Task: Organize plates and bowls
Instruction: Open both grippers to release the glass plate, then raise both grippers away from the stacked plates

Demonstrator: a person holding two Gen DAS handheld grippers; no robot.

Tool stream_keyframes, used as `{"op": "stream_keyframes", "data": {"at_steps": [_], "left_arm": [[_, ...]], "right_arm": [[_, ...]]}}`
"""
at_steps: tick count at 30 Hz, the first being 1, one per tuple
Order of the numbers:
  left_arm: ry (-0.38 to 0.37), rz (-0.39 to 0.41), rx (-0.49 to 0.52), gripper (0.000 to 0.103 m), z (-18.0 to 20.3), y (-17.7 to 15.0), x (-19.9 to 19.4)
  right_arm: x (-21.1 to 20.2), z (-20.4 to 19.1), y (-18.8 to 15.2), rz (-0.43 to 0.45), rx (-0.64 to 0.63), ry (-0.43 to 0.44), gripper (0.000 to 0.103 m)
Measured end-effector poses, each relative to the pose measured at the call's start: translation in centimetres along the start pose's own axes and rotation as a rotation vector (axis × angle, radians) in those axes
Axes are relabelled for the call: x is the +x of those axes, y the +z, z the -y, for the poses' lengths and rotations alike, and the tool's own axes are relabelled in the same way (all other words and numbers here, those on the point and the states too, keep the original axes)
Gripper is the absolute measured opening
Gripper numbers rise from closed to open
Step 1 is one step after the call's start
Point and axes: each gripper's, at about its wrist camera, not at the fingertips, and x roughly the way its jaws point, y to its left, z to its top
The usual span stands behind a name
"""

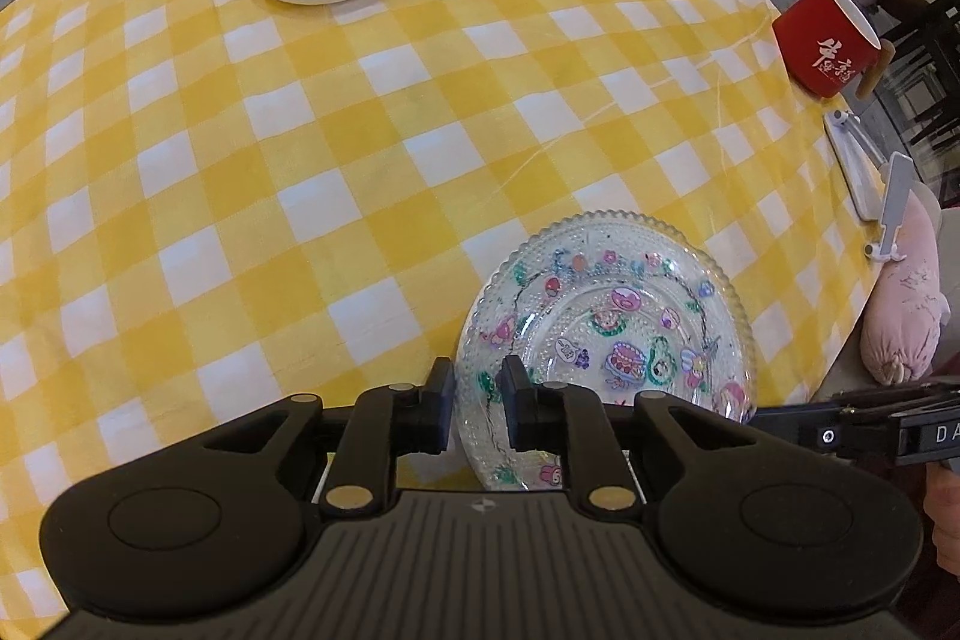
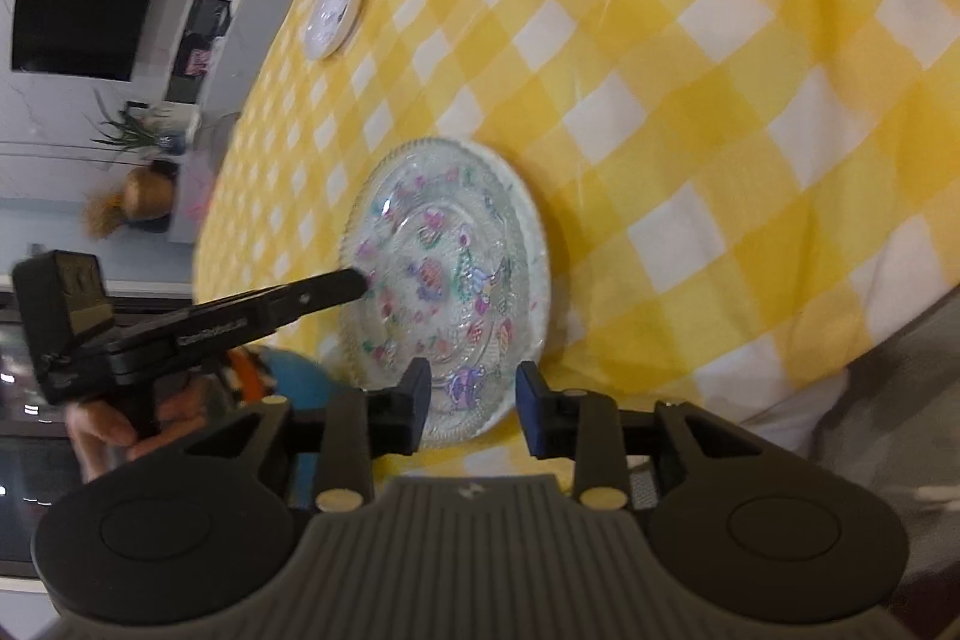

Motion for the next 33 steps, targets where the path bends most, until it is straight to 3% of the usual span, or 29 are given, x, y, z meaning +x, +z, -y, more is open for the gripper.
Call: {"op": "stream_keyframes", "data": {"at_steps": [8, 11, 15, 21, 23, 28, 31, 33], "left_arm": [[0.005, 0.001, -0.021, 0.019, -0.1, -0.1, -0.1], [0.065, 0.063, 0.055, 0.020, 0.9, -0.5, -0.7], [0.030, 0.137, 0.059, 0.049, 1.7, -1.0, -1.7], [0.129, 0.199, 0.091, 0.069, 3.9, -1.7, -2.6], [0.166, 0.231, 0.079, 0.071, 4.3, -2.0, -3.0], [0.215, 0.254, 0.064, 0.073, 5.4, -2.5, -4.3], [0.238, 0.283, 0.075, 0.074, 6.2, -2.8, -5.6], [0.246, 0.289, 0.074, 0.074, 6.6, -2.8, -6.4]], "right_arm": [[-0.3, 0.1, -0.2, -0.009, 0.010, -0.009, 0.031], [-1.0, -0.1, -0.3, 0.025, -0.030, -0.038, 0.031], [-1.5, -0.9, -0.6, 0.079, -0.127, -0.100, 0.032], [-1.7, -1.9, -1.2, 0.151, -0.196, -0.177, 0.036], [-1.6, -2.0, -1.4, 0.159, -0.204, -0.188, 0.041], [-2.6, -2.7, -1.5, 0.250, -0.238, -0.229, 0.079], [-3.3, -2.9, -1.1, 0.272, -0.238, -0.234, 0.090], [-3.6, -3.2, -0.7, 0.279, -0.235, -0.235, 0.091]]}}
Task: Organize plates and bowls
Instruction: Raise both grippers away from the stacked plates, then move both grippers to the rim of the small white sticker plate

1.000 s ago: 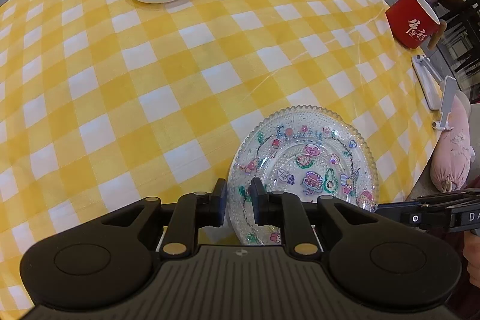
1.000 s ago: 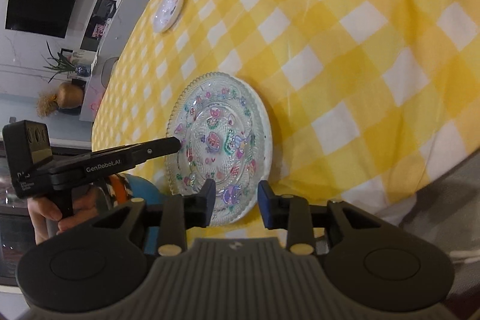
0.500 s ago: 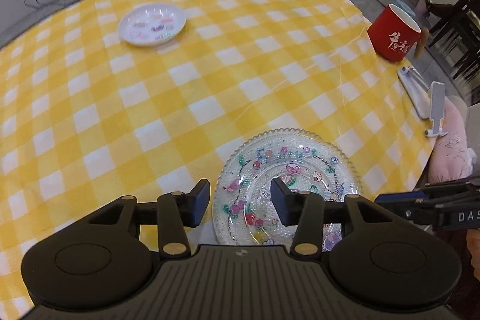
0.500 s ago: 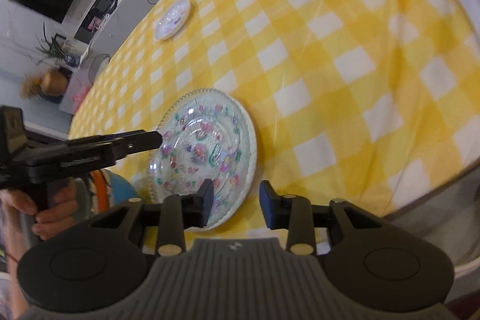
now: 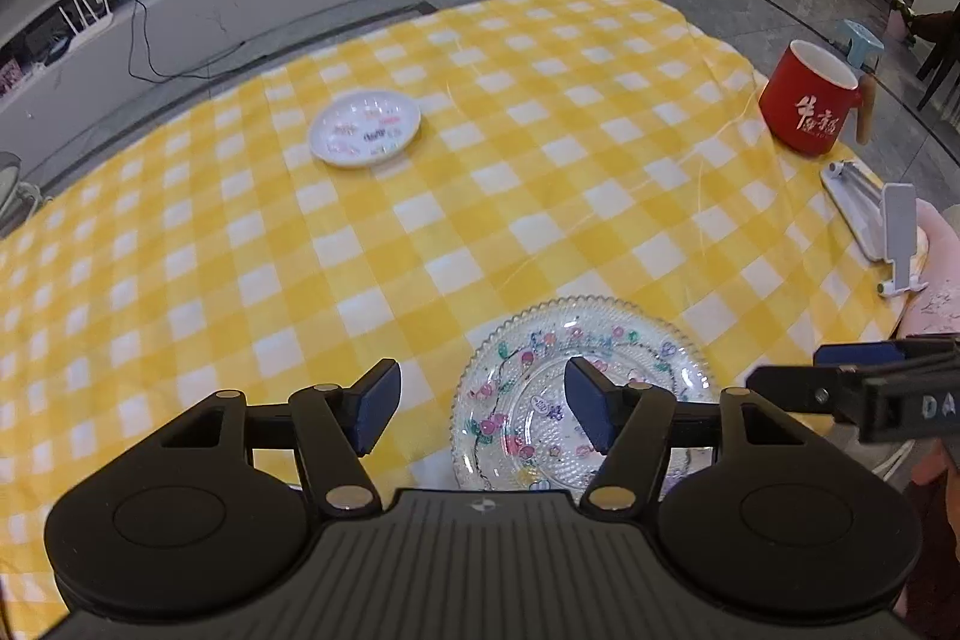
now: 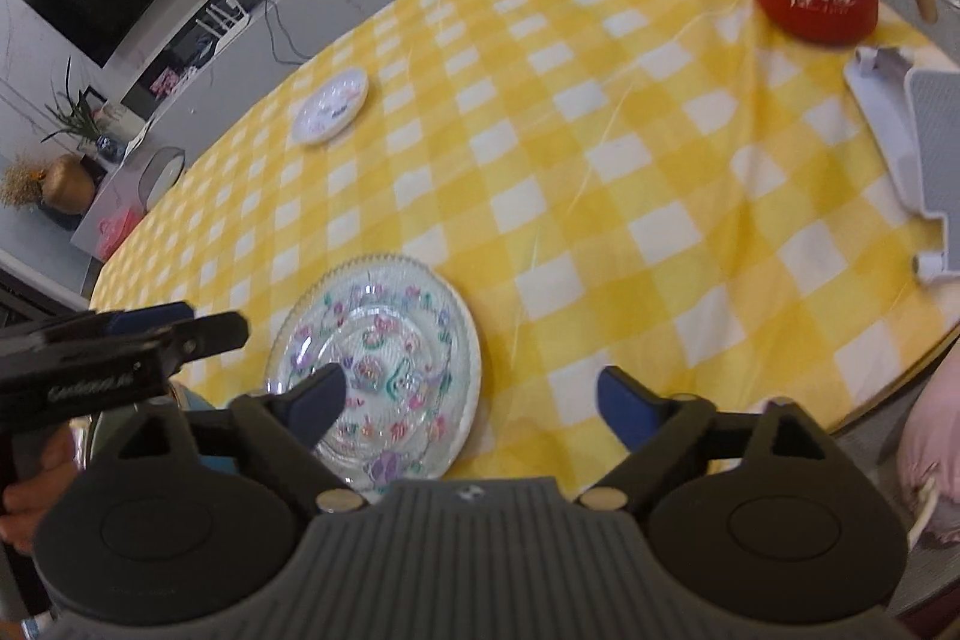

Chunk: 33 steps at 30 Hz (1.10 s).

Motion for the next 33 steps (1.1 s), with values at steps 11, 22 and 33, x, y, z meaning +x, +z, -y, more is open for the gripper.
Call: {"op": "stream_keyframes", "data": {"at_steps": [11, 22, 33], "left_arm": [[-0.021, 0.072, -0.179, 0.074, -3.0, 3.5, -2.1], [0.152, 0.058, -0.281, 0.073, -6.6, 8.6, 3.6], [0.185, -0.022, -0.379, 0.072, -11.3, 10.9, 10.7]], "right_arm": [[0.6, -1.9, 6.7, 0.008, 0.004, 0.084, 0.088], [5.9, -4.9, 12.4, 0.019, -0.086, 0.081, 0.083], [15.0, -5.4, 19.3, -0.098, 0.021, 0.261, 0.073]]}}
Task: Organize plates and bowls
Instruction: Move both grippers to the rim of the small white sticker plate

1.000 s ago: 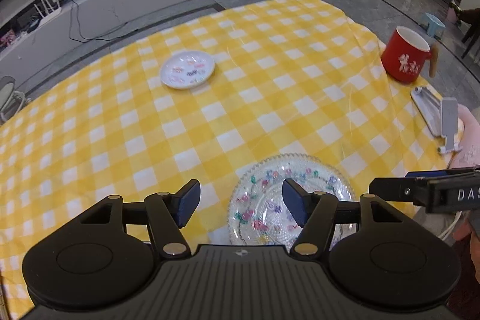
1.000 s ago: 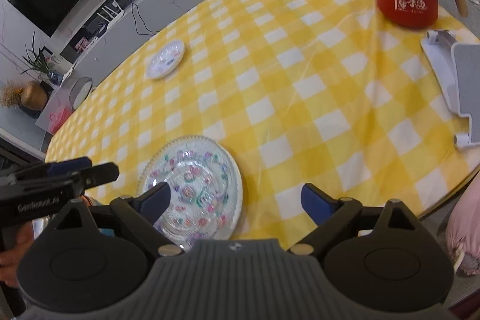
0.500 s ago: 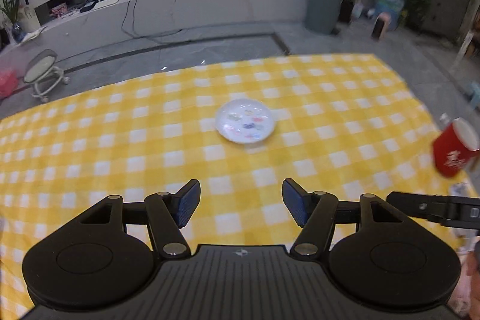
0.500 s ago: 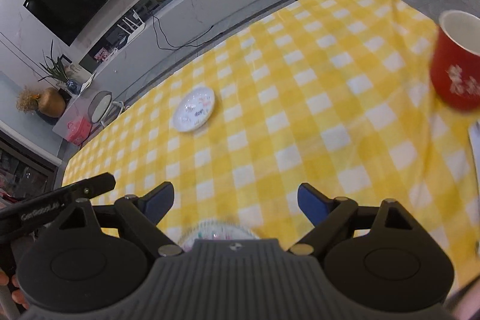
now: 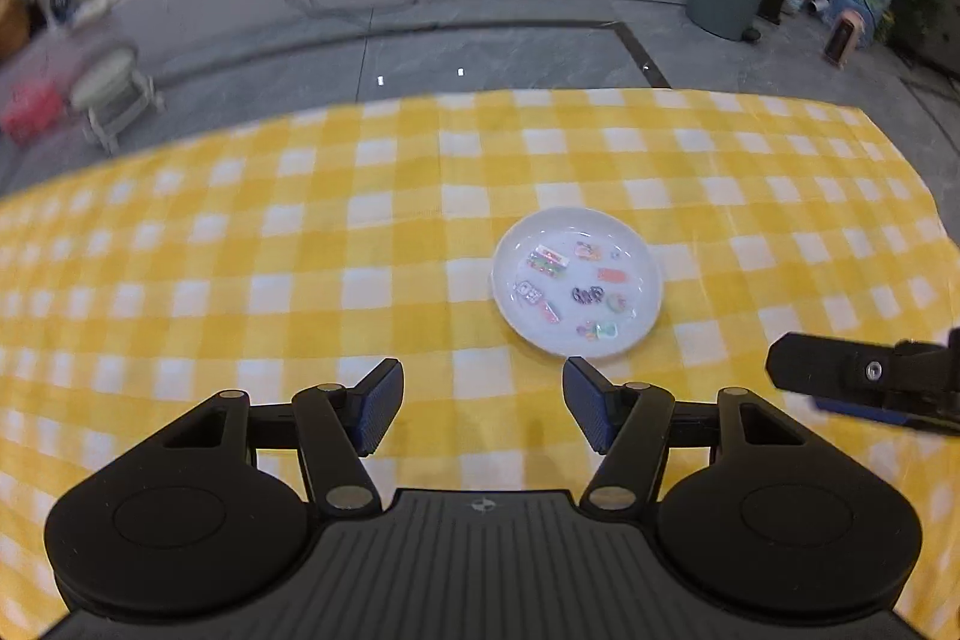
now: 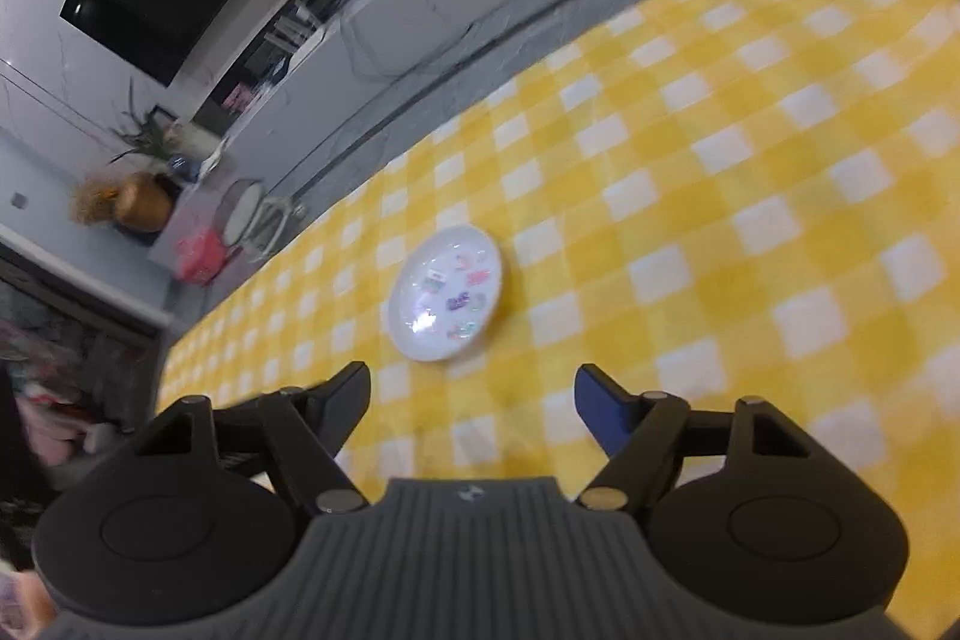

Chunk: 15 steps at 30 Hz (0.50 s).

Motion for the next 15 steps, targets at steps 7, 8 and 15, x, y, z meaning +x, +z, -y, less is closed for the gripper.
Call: {"op": "stream_keyframes", "data": {"at_steps": [7, 8, 15], "left_arm": [[-0.048, 0.025, -0.081, 0.071, -2.5, 1.5, 2.3], [-0.063, 0.023, -0.094, 0.071, -2.8, 1.6, 2.6], [-0.160, -0.022, -0.148, 0.071, -3.8, 1.6, 4.8]], "right_arm": [[3.7, 1.9, 1.7, -0.020, 0.009, 0.093, 0.062], [4.2, 2.1, 1.9, -0.017, 0.013, 0.115, 0.062], [7.2, 2.3, 3.2, -0.045, 0.058, 0.106, 0.062]]}}
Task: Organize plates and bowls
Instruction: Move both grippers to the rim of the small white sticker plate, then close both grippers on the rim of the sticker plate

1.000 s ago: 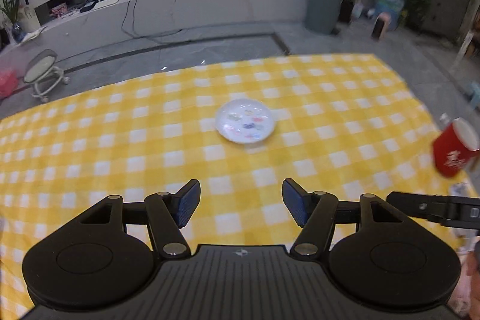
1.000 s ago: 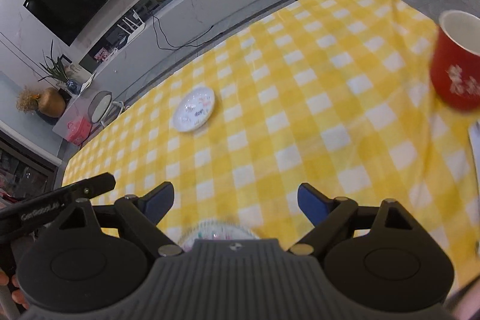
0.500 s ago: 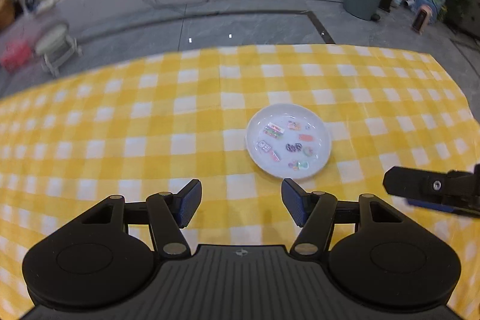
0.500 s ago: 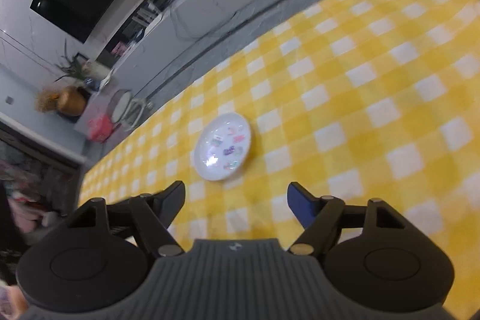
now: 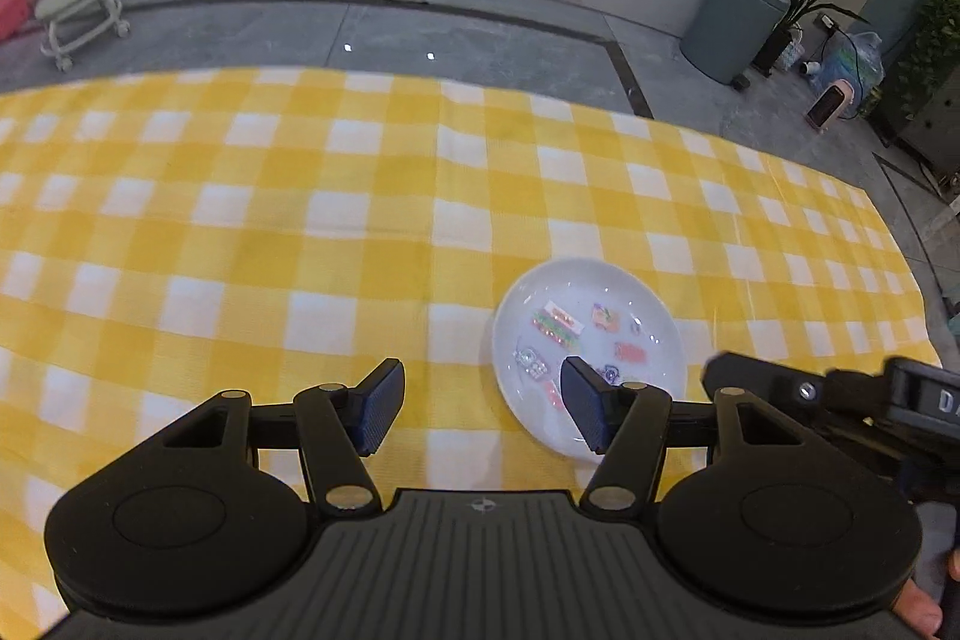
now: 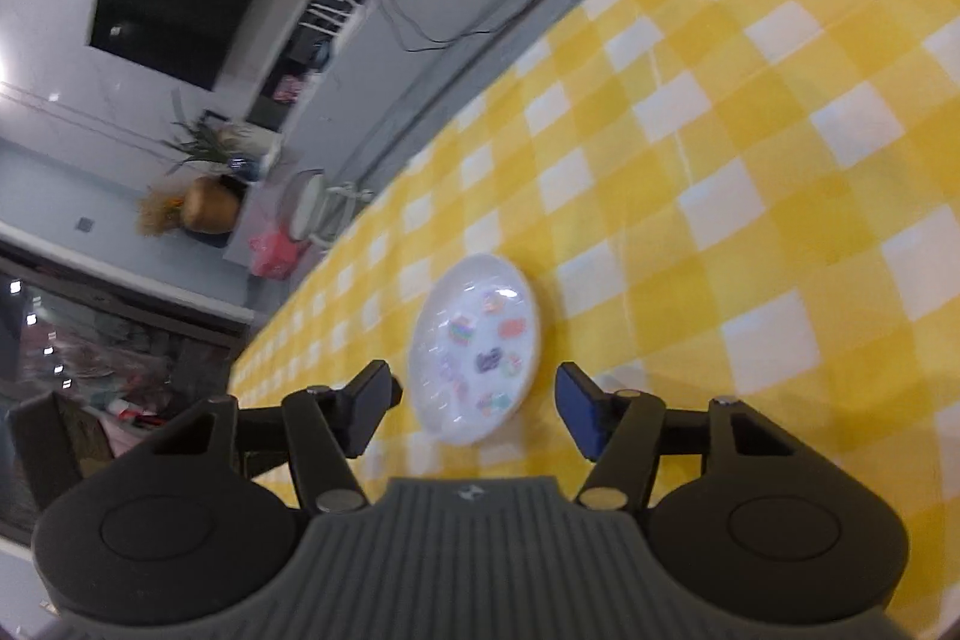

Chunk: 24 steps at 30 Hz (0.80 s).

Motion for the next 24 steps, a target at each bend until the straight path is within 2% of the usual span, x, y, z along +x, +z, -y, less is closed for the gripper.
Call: {"op": "stream_keyframes", "data": {"at_steps": [3, 5, 10, 16, 20, 21, 22, 23, 24], "left_arm": [[-0.014, -0.004, -0.043, 0.071, -0.6, 0.0, 0.8], [-0.029, 0.024, -0.058, 0.071, -0.8, 0.0, 0.9], [-0.009, 0.059, -0.012, 0.073, -0.1, 0.1, 1.1], [0.001, 0.090, 0.017, 0.074, 1.2, -0.2, 1.6], [-0.033, 0.092, -0.017, 0.070, 0.9, 0.2, 1.7], [-0.052, 0.088, -0.029, 0.067, 0.8, 0.2, 1.7], [-0.065, 0.086, -0.044, 0.062, 0.6, 0.3, 1.7], [-0.071, 0.087, -0.058, 0.059, 0.5, 0.3, 1.8], [-0.071, 0.091, -0.073, 0.053, 0.5, 0.3, 1.9]], "right_arm": [[0.8, -0.3, 0.1, 0.003, -0.031, -0.033, 0.061], [1.0, -0.1, 0.3, 0.015, -0.026, -0.030, 0.057], [1.1, 1.5, 1.2, -0.003, 0.091, 0.008, 0.046], [1.4, 1.9, 1.6, -0.013, 0.082, 0.054, 0.046], [1.7, 2.3, 1.8, -0.013, 0.117, 0.075, 0.045], [1.8, 2.3, 1.8, -0.016, 0.122, 0.068, 0.039], [1.8, 2.3, 1.8, -0.016, 0.125, 0.053, 0.029], [1.9, 2.4, 1.7, -0.018, 0.123, 0.035, 0.023], [1.9, 2.4, 1.7, -0.018, 0.120, 0.009, 0.006]]}}
